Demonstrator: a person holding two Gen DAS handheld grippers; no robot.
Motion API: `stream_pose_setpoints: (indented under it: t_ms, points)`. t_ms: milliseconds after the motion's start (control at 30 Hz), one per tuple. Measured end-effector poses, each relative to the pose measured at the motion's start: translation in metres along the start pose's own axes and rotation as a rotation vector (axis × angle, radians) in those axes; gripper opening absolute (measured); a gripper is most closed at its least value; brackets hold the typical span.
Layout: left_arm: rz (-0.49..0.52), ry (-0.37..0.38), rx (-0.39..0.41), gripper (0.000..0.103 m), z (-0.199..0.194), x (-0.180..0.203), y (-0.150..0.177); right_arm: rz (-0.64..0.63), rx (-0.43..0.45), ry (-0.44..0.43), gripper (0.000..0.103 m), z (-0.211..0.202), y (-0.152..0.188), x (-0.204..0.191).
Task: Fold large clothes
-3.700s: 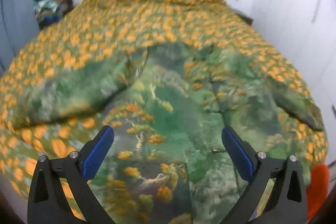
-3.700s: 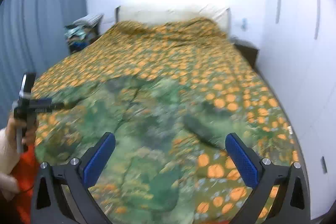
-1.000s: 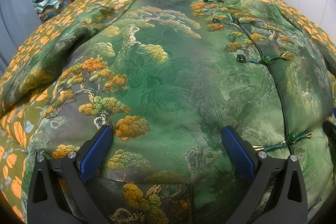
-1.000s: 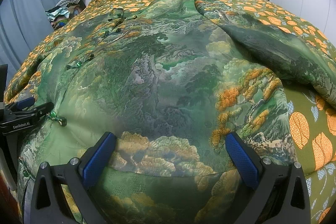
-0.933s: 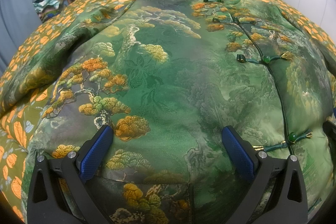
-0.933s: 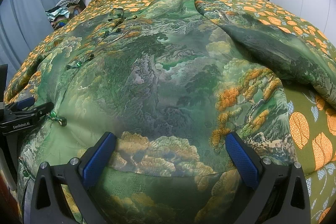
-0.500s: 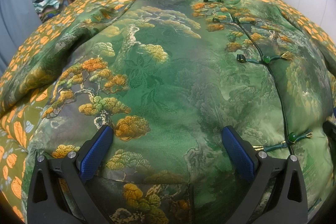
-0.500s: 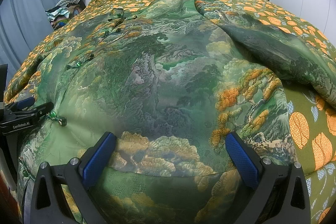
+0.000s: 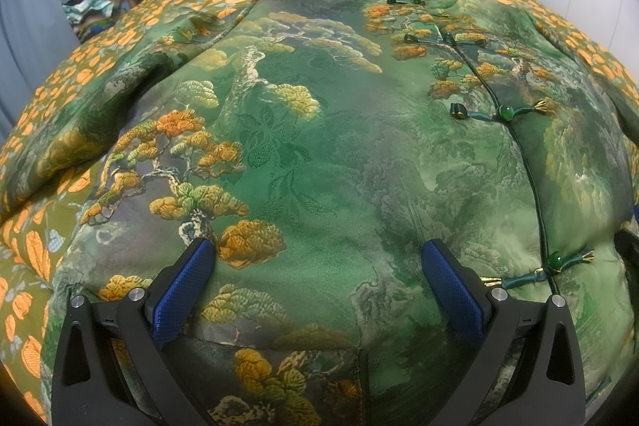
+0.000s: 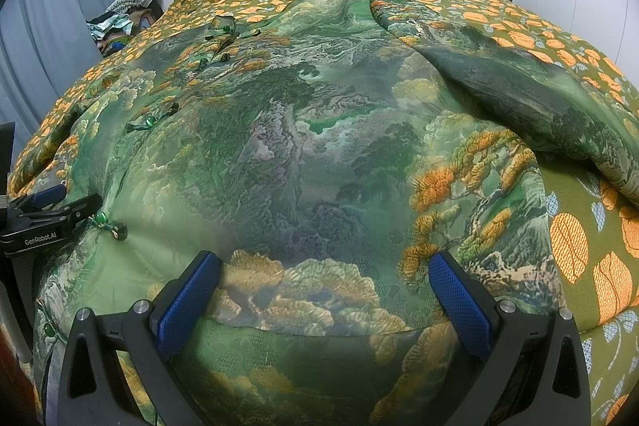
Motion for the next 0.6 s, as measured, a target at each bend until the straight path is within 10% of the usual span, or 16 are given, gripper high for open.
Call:
stream_pose_setpoints:
  t_ms: [367, 600]
  points:
    - [0.001, -0.001, 0.002, 0.103, 0.000, 0.000, 0.001, 0.027, -0.023, -0.021, 0.103, -0.013, -0.011, 0.006]
    - [0.001, -0.002, 0.002, 0.103, 0.000, 0.000, 0.001, 0.496, 0.116, -0.091, 0.103, -0.101, -0.016, 0.143]
Point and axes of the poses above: each gripper's, at about its wrist camera, not at the fingertips, and z roughly the way its jaws point, x to its right, y to its underside, the point moved 2 cm from there along z, roughly the way its jaws point, and after that the axes turned 4 degrees about y, right-handed, at the moved point
